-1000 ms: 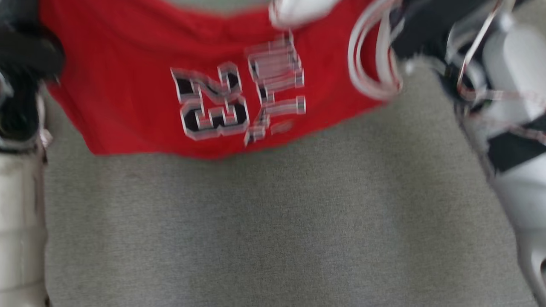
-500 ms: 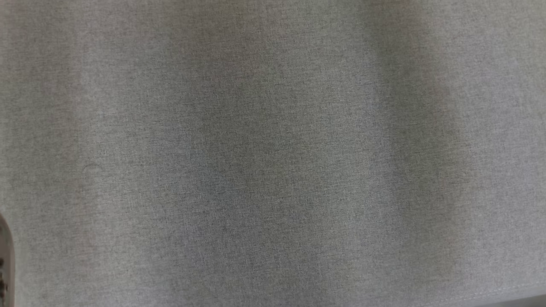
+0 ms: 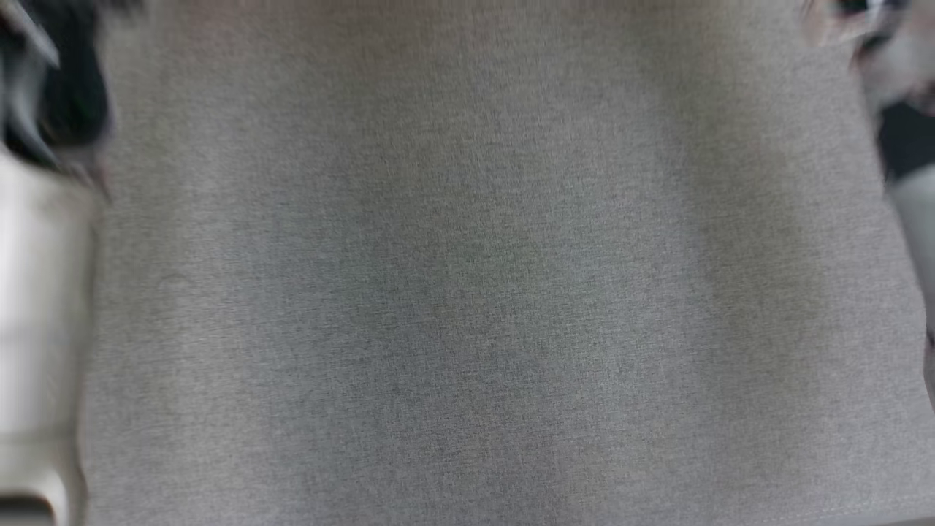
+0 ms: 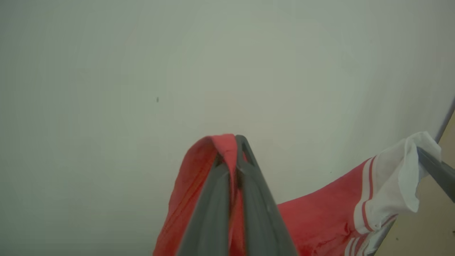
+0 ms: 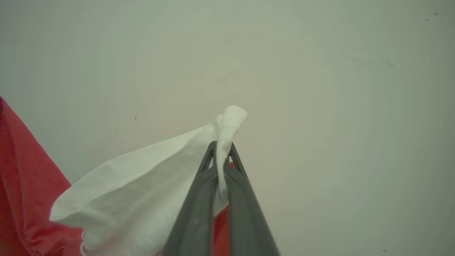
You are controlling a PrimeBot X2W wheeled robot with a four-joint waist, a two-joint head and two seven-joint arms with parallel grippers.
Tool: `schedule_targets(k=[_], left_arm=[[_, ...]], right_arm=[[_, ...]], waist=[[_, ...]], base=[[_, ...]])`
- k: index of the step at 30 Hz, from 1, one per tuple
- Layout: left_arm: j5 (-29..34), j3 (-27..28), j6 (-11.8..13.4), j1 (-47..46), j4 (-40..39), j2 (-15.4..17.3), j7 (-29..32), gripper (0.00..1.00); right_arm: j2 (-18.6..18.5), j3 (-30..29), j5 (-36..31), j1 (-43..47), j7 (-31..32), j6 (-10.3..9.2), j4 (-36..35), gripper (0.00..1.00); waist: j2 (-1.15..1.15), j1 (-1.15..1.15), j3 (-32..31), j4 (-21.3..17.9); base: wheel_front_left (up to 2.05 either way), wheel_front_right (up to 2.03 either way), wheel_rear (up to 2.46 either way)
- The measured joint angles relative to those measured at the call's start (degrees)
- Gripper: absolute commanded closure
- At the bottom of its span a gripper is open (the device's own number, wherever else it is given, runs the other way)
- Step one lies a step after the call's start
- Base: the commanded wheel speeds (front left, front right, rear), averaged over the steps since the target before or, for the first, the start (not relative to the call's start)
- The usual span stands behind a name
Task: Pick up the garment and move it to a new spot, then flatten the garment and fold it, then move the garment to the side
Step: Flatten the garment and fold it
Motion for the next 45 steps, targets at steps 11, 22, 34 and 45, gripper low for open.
schedule_targets(k=[11,22,34,45], left_arm=[[-3.8,-0.3,0.0,26.6,-9.3,0.1,-0.2,1.00],[6.7,0.8,0.2,51.4,-11.9,-1.7,-0.2,1.00],[8.8,1.0,2.6,63.7,-8.5,-4.5,0.0,1.00],[9.2,-1.2,6.0,72.8,-10.5,-3.1,7.4,1.00]], right_arm=[[-14.0,9.5,11.0,22.0,1.1,-0.01,-11.4,1.00],[-21.4,10.7,21.2,46.2,22.2,0.00,-22.1,1.00],[-24.9,7.5,27.4,66.4,44.8,0.00,-29.8,1.00],[-24.7,-1.5,27.1,77.2,56.1,-0.01,-36.7,1.00]], waist=[[-0.01,-0.01,-7.5,1.3],[-0.01,-0.03,-16.7,2.4],[-0.02,-0.02,-23.2,3.2],[-0.02,-0.01,-24.9,3.1]], base=[[0.00,0.00,0.00],[0.00,0.00,0.00],[0.00,0.00,0.00],[0.00,0.00,0.00]])
